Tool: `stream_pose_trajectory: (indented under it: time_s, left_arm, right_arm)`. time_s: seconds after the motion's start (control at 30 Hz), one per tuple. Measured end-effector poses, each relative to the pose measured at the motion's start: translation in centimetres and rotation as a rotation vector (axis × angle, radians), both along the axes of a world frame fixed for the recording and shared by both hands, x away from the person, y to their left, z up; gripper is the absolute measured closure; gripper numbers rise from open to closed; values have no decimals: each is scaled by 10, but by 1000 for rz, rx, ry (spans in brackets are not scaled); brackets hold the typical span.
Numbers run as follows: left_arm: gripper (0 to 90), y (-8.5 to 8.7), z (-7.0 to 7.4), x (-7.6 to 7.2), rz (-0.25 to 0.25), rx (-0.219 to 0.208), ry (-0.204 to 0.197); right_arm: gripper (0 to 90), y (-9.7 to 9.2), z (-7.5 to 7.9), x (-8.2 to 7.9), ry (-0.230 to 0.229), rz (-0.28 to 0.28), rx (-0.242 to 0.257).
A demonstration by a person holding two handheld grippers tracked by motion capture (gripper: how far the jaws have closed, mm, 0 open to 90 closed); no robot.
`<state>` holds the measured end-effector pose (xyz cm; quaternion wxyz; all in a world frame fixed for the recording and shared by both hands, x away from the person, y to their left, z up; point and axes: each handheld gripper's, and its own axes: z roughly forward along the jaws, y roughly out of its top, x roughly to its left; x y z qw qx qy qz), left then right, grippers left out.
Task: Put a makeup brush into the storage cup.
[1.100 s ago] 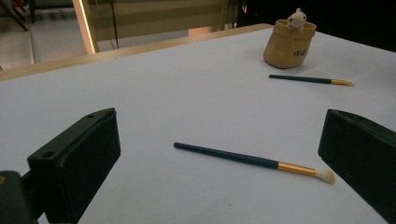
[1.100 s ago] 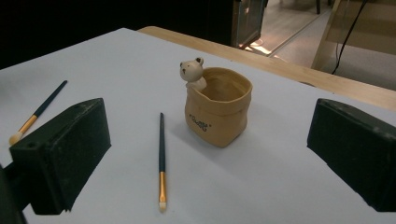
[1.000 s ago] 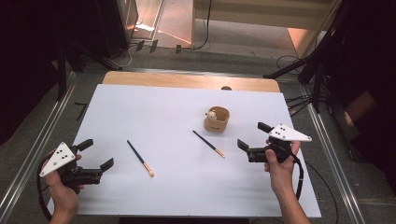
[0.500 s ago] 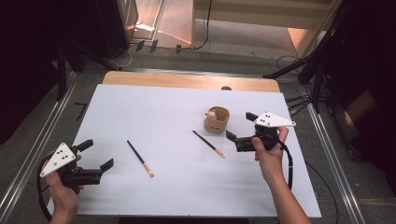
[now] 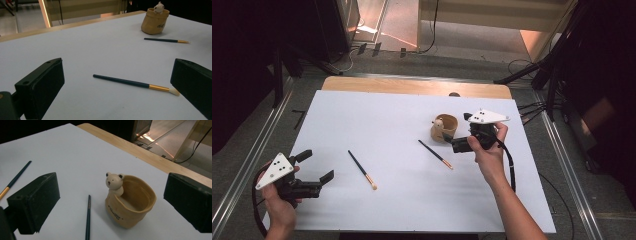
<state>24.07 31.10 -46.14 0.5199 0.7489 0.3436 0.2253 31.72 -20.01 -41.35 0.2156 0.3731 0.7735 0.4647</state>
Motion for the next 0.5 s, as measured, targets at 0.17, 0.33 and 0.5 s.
stream_pose_trajectory:
  time_s: [0.17,0.33,0.5]
  left_arm:
    - [0,0,0,0,-1,3,0]
    - [0,0,0,0,1,2,0]
    - [0,0,-1,1,-5,-1,2]
  right_arm:
    - [18,10,2,11,32,8,-41]
    - [46,16,3,16,58,15,-78]
    - [56,22,4,23,92,25,-108]
